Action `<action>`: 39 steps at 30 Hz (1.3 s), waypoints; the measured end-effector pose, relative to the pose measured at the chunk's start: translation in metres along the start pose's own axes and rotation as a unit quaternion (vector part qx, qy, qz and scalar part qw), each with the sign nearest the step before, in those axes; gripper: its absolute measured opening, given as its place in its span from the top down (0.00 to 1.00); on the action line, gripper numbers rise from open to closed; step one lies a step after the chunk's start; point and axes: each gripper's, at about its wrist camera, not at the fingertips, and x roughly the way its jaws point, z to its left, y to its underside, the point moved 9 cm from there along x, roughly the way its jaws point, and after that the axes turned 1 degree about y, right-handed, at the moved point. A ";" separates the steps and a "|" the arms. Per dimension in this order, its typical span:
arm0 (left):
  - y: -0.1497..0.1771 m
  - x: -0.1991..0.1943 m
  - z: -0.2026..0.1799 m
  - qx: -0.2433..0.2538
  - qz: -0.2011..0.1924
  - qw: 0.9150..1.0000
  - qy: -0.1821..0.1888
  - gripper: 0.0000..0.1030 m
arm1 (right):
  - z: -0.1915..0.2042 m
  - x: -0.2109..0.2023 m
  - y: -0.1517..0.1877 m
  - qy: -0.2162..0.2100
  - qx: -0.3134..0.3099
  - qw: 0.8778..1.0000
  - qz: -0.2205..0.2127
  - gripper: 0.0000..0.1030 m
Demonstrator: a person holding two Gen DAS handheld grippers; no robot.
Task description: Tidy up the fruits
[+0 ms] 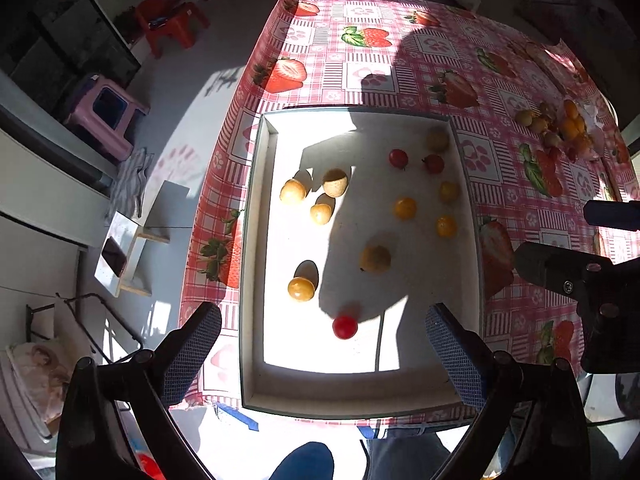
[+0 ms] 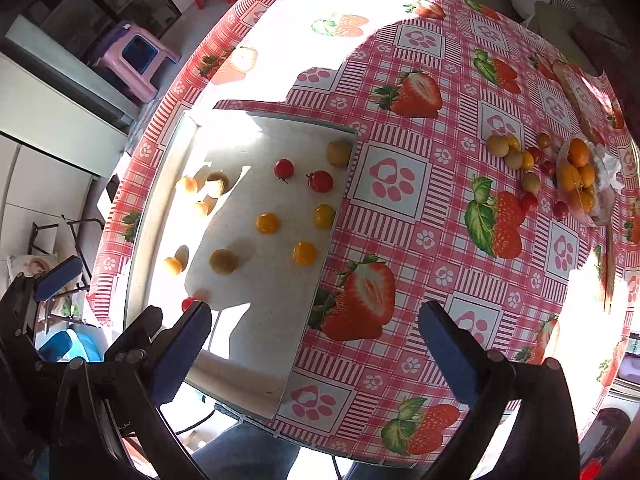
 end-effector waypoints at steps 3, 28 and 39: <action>0.006 -0.004 -0.002 0.002 0.010 1.000 0.015 0.01 | 0.002 -0.005 0.006 0.011 -0.010 1.000 0.005 0.00; 0.021 -0.023 -0.006 0.057 0.021 0.998 -0.003 0.01 | 0.013 -0.025 0.019 0.040 -0.046 0.998 -0.007 0.00; 0.024 -0.027 -0.010 0.064 0.019 0.998 -0.004 0.01 | 0.014 -0.026 0.022 0.039 -0.046 0.998 -0.007 0.00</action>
